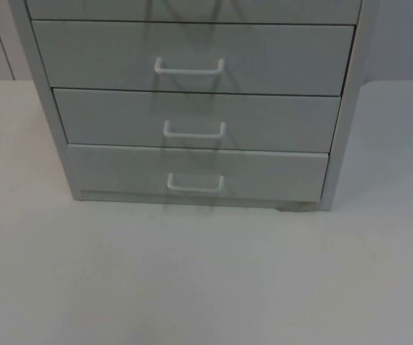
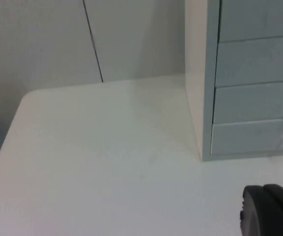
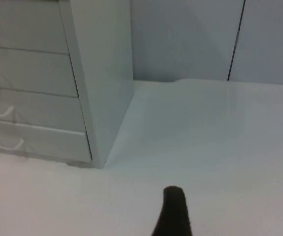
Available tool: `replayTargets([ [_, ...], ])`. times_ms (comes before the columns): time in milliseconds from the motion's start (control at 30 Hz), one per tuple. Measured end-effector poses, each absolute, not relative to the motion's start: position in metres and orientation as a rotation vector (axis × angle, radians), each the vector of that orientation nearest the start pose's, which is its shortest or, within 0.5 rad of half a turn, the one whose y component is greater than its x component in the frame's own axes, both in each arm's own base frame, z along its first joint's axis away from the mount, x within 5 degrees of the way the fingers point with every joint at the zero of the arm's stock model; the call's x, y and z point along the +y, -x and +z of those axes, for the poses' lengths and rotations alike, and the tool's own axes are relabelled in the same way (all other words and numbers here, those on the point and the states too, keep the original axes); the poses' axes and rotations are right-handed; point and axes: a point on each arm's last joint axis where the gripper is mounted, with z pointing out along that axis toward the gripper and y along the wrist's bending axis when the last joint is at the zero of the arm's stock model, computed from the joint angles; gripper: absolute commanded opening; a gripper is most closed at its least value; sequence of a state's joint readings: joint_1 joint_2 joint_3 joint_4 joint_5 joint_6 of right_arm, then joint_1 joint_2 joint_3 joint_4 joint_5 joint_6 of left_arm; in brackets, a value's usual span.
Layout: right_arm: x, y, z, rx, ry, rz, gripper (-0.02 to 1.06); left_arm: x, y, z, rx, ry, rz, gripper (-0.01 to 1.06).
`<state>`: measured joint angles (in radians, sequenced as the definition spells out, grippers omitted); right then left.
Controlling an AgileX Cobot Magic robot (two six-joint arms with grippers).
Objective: Open the drawer with the left hand, place the block into the drawer with the right hand, then close the drawer with the left hand.
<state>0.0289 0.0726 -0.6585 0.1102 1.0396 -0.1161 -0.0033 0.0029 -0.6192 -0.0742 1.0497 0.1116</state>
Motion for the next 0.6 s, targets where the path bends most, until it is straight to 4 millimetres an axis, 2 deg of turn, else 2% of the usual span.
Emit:
replayTargets([
  [267,0.005,0.009,0.284,2.032,0.124,0.041,0.6,-0.006,0.019,0.306,1.938,-0.119,-0.012,0.0],
  [600,-0.001,0.007,0.28,2.053,0.029,0.008,0.6,-0.005,0.019,0.306,1.938,-0.118,-0.002,0.0],
])
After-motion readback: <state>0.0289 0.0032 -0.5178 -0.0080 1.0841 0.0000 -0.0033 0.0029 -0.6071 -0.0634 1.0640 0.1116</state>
